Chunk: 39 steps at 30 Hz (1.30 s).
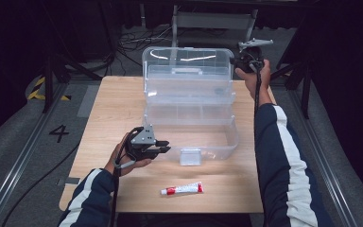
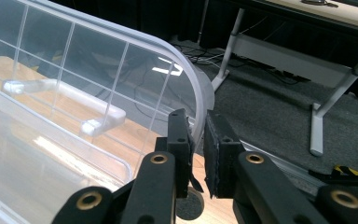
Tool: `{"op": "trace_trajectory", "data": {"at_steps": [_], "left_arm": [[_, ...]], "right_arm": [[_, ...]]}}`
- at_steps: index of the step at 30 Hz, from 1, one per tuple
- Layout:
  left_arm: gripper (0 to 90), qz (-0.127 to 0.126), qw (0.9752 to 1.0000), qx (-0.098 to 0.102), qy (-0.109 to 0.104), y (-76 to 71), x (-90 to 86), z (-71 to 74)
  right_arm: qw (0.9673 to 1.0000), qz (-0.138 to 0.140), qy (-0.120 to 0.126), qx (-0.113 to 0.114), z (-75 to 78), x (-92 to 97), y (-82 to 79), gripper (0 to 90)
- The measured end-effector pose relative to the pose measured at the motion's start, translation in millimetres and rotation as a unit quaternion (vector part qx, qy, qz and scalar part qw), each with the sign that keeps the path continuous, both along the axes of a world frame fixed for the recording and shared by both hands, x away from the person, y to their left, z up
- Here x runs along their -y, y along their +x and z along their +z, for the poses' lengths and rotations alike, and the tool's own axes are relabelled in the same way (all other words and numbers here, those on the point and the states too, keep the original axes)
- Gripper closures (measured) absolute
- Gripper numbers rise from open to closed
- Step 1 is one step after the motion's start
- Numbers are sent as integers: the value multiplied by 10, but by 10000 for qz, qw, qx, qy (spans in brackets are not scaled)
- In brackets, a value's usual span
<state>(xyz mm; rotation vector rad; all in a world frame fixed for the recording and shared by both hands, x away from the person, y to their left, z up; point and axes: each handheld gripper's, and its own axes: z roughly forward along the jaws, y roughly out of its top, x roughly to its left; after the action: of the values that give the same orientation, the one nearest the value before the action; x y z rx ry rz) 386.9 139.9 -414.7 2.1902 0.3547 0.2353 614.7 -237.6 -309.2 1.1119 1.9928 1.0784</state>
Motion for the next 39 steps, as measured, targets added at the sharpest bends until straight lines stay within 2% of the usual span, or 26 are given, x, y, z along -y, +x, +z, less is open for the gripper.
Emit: {"op": "trace_trajectory", "data": {"at_steps": [11, 14, 17, 28, 33, 39], "left_arm": [[775, -1, 9999, -81, -74, -8, -15, -6], [773, -1, 10000, -10, -42, -36, -18, -6], [773, -22, 10000, 26, 13, -72, -19, 0], [774, -101, 9999, 10, 15, -137, -40, 4], [775, -89, 10000, 17, 6, -154, -35, 3], [777, -93, 10000, 23, -21, -169, -34, -2]], "right_arm": [[9999, 25, -54, -85, -9, 5, 42, 817], [9997, 36, -170, -151, -19, -15, 76, 812], [9996, 61, -182, -219, -32, -17, 99, 812], [9988, -55, -193, -457, -184, -28, 194, 809], [9989, -83, -175, -419, -231, -45, 216, 809], [9986, -123, -150, -484, -300, -64, 276, 809]]}}
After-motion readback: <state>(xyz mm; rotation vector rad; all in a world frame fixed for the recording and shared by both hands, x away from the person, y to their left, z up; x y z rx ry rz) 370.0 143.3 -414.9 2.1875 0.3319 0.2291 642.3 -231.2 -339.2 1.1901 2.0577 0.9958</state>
